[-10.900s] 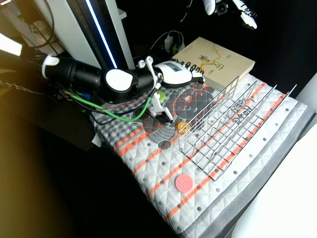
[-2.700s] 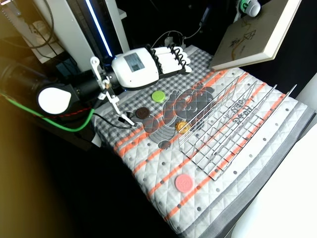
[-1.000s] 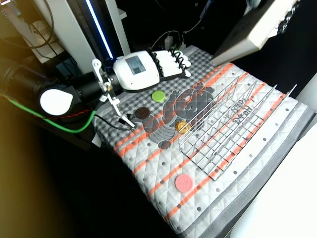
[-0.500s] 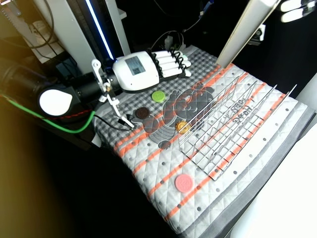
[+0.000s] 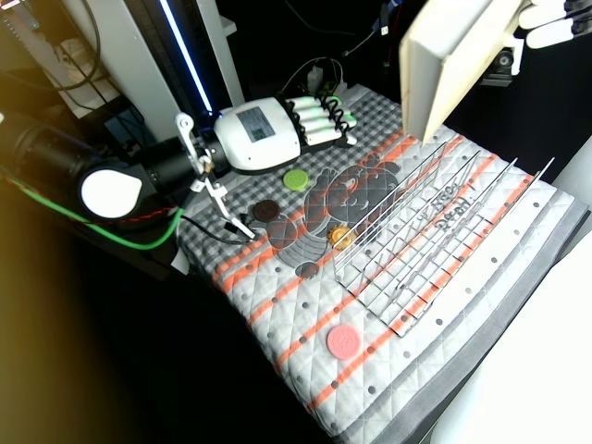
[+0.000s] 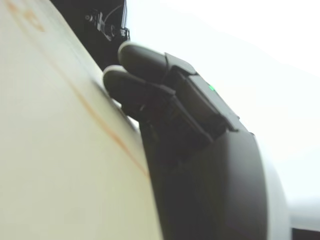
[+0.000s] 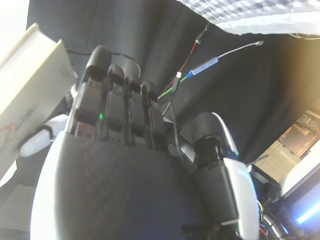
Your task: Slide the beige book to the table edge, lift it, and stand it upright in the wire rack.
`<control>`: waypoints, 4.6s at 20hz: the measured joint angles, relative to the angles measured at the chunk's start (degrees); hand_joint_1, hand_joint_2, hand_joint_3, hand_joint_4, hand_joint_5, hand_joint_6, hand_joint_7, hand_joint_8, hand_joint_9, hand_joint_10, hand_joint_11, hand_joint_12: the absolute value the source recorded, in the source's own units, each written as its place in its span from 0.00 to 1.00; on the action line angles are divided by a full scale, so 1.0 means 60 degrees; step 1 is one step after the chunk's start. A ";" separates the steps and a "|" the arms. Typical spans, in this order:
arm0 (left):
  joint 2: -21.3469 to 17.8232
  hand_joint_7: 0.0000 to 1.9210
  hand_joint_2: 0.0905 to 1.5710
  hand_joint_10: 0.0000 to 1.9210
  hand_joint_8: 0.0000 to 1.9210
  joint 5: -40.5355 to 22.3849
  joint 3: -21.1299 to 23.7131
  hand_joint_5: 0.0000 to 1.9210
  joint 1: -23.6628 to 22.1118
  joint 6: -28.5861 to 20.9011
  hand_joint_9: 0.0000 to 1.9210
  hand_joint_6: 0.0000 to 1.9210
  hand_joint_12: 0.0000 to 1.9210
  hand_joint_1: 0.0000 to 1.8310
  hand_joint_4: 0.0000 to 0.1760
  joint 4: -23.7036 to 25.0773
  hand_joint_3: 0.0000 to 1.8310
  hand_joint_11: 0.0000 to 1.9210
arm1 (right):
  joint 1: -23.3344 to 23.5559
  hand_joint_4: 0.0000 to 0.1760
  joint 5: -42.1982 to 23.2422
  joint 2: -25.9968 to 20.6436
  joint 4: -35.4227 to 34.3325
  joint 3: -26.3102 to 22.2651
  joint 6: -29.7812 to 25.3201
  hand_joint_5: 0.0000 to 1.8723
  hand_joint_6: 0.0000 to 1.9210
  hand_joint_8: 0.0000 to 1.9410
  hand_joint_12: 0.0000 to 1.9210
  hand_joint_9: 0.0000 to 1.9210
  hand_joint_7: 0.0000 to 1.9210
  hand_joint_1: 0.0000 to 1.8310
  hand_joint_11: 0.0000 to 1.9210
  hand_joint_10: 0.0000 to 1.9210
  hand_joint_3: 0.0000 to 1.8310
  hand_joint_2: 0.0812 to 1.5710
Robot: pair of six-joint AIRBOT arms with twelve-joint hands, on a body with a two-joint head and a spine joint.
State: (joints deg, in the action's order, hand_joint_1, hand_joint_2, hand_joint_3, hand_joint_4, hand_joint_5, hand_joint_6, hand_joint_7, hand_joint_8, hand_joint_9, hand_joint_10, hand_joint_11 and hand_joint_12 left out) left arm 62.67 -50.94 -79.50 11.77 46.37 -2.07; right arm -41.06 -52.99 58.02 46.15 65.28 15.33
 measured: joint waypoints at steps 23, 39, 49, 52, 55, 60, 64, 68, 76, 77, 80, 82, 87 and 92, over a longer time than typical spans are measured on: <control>0.0608 0.57 0.66 0.50 0.37 -0.0168 -0.0339 0.48 -0.0106 0.0597 0.60 0.46 0.57 0.76 0.00 -0.0211 0.00 0.57 | 0.0000 0.00 -0.0328 0.0382 0.0106 0.0248 -0.0004 0.12 0.00 0.00 0.04 0.10 0.10 0.00 0.12 0.00 0.00 0.95; 0.0667 0.65 0.66 0.03 0.30 -0.0998 -0.0284 0.52 0.0736 0.0619 0.75 0.49 0.35 0.69 0.00 -0.0073 0.00 0.61 | 0.0000 0.00 -0.0583 0.0554 0.0153 0.0404 0.0000 0.10 0.00 0.00 0.04 0.10 0.10 0.00 0.13 0.00 0.00 0.94; 0.0659 0.57 0.67 0.41 0.48 -0.0816 -0.0240 0.50 -0.0095 0.0645 0.60 0.45 0.64 0.70 0.00 0.0138 0.00 0.53 | 0.0000 0.00 -0.0601 0.0554 0.0157 0.0404 -0.0004 0.10 0.00 0.00 0.03 0.10 0.10 0.00 0.13 0.00 0.00 0.95; 0.0656 0.54 0.69 0.93 0.92 -0.0546 -0.0259 0.51 -0.0444 0.1115 0.57 0.74 0.98 0.64 0.00 0.0171 0.00 0.55 | 0.0000 0.00 -0.0601 0.0554 0.0157 0.0404 -0.0004 0.10 0.00 0.00 0.03 0.09 0.10 0.00 0.12 0.00 0.00 0.95; 0.0659 0.67 0.72 1.00 1.00 -0.0120 -0.0317 0.46 -0.0550 0.1311 0.72 0.71 1.00 0.62 0.00 0.0186 0.01 0.71 | 0.0000 0.00 -0.0612 0.0590 0.0146 0.0412 -0.0004 0.10 0.00 0.00 0.02 0.09 0.10 0.00 0.12 0.00 0.00 0.95; 0.0667 0.54 0.70 0.99 0.94 -0.0066 -0.0441 0.48 -0.0503 0.1319 0.60 0.59 1.00 0.63 0.00 0.0153 0.01 0.64 | 0.0000 0.00 -0.0612 0.0590 0.0175 0.0415 -0.0004 0.11 0.01 0.00 0.02 0.09 0.10 0.00 0.11 0.00 0.00 0.95; 0.0670 0.56 0.70 1.00 0.99 -0.0080 -0.0477 0.50 -0.0364 0.1333 0.62 0.55 1.00 0.63 0.00 0.0259 0.00 0.66 | 0.0000 0.00 -0.0616 0.0601 0.0175 0.0433 -0.0004 0.13 0.01 0.00 0.02 0.10 0.11 0.00 0.12 0.00 0.00 0.94; 0.0670 0.56 0.69 0.44 0.54 -0.0160 -0.0477 0.47 -0.0226 0.1330 0.62 0.50 0.71 0.69 0.00 0.0277 0.00 0.52 | 0.0000 0.00 -0.0634 0.0623 0.0171 0.0433 -0.0004 0.13 0.01 0.00 0.03 0.10 0.11 0.00 0.13 0.00 0.00 0.94; 0.0729 0.59 0.68 0.05 0.43 -0.0306 -0.0517 0.49 -0.0015 0.1297 0.73 0.49 0.33 0.68 0.00 0.0255 0.00 0.61 | 0.0000 0.00 -0.0685 0.0627 0.0171 0.0433 -0.0004 0.11 0.00 0.00 0.04 0.11 0.12 0.00 0.18 0.01 0.00 0.93; 0.0729 0.60 0.67 0.04 0.43 -0.0342 -0.0539 0.49 -0.0015 0.1297 0.74 0.49 0.33 0.68 0.00 0.0259 0.00 0.61 | 0.0000 0.00 -0.0703 0.0648 0.0178 0.0459 -0.0007 0.11 0.00 0.00 0.04 0.11 0.12 0.00 0.17 0.00 0.00 0.93; 0.0729 0.61 0.67 0.02 0.40 -0.0433 -0.0535 0.50 -0.0018 0.1275 0.75 0.48 0.35 0.68 0.00 0.0248 0.00 0.61 | 0.0000 0.00 -0.0703 0.0674 0.0178 0.0474 -0.0007 0.10 0.00 0.00 0.03 0.10 0.11 0.00 0.15 0.00 0.00 0.94; 0.0729 0.62 0.67 0.01 0.40 -0.0499 -0.0535 0.50 0.0055 0.1257 0.76 0.48 0.34 0.69 0.00 0.0211 0.00 0.62 | 0.0000 0.00 -0.0703 0.0674 0.0171 0.0474 -0.0007 0.10 0.00 0.00 0.03 0.09 0.11 0.00 0.16 0.00 0.00 0.93; 0.0787 0.59 0.68 0.00 0.41 -0.0718 -0.0535 0.48 0.0517 0.1089 0.74 0.53 0.33 0.68 0.00 0.0073 0.00 0.61 | 0.0000 0.00 -0.0707 0.0750 0.0171 0.0477 -0.0007 0.10 0.00 0.00 0.03 0.10 0.10 0.00 0.16 0.00 0.00 0.94; 0.0809 0.57 0.69 0.46 0.64 -0.0871 -0.0590 0.51 0.0648 0.1013 0.67 0.50 0.76 0.64 0.00 -0.0095 0.00 0.56 | 0.0000 0.00 -0.0718 0.0794 0.0204 0.0583 -0.0029 0.11 0.00 0.00 0.02 0.09 0.10 0.00 0.13 0.00 0.00 0.94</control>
State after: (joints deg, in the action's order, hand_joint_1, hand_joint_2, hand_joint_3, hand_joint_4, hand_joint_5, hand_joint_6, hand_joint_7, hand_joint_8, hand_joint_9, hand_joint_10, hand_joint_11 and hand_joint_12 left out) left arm 67.53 -56.16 -83.05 15.66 52.45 -2.63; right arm -41.06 -57.30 62.78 47.37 68.77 15.16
